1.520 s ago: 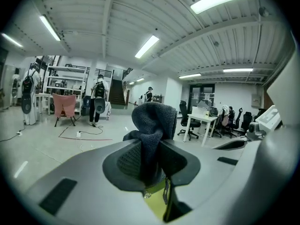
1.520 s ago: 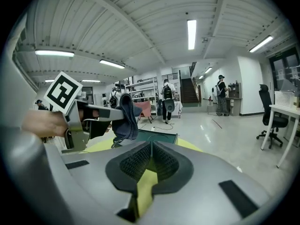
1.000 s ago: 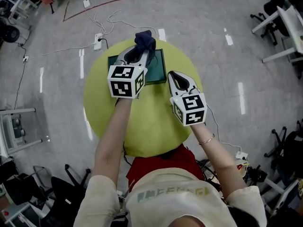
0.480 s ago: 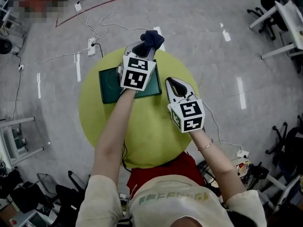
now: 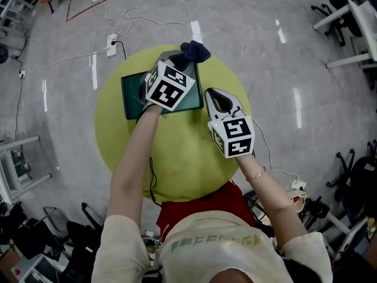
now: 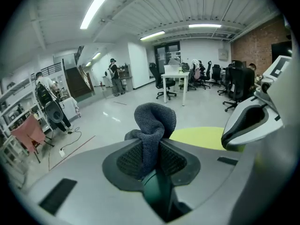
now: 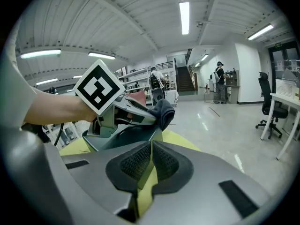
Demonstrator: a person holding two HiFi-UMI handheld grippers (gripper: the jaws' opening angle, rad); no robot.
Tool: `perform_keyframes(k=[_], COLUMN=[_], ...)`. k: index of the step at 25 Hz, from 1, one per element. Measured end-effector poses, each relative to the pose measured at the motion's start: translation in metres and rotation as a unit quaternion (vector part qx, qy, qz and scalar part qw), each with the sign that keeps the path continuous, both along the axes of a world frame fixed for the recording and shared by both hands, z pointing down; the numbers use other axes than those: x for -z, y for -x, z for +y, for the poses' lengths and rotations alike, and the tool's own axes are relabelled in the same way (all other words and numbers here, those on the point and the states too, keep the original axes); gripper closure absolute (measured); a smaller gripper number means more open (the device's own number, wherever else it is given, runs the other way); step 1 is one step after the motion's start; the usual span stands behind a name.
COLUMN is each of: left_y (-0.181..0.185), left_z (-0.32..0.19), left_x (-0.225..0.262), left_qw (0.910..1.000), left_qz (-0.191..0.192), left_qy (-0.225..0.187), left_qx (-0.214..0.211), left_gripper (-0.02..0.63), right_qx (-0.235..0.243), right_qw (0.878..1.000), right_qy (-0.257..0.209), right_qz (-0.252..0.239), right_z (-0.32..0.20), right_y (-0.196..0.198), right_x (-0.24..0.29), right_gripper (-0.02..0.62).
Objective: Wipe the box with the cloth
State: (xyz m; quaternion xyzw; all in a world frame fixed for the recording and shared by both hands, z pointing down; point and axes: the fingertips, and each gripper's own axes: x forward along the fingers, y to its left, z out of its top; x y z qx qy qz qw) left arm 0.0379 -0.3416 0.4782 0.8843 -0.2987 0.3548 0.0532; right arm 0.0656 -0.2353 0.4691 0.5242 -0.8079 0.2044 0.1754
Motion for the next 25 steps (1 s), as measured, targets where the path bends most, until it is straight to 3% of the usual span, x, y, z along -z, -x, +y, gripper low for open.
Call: perform_keyframes(k=[9, 25], left_y=[0.044, 0.138], left_z=[0.011, 0.011], left_x=[0.001, -0.001], left_qw=[0.9998, 0.9941], left_qz=[-0.019, -0.065], left_qy=[0.009, 0.013], left_qx=[0.008, 0.085], left_gripper=[0.512, 0.514], right_qx=[0.017, 0.043], right_qw=[1.000, 0.999], right_qy=[-0.006, -0.003], right_qz=[0.010, 0.028], right_z=[0.008, 0.022], right_y=[0.022, 0.047], right_x=[0.005, 0.007], right_gripper=[0.556, 0.555])
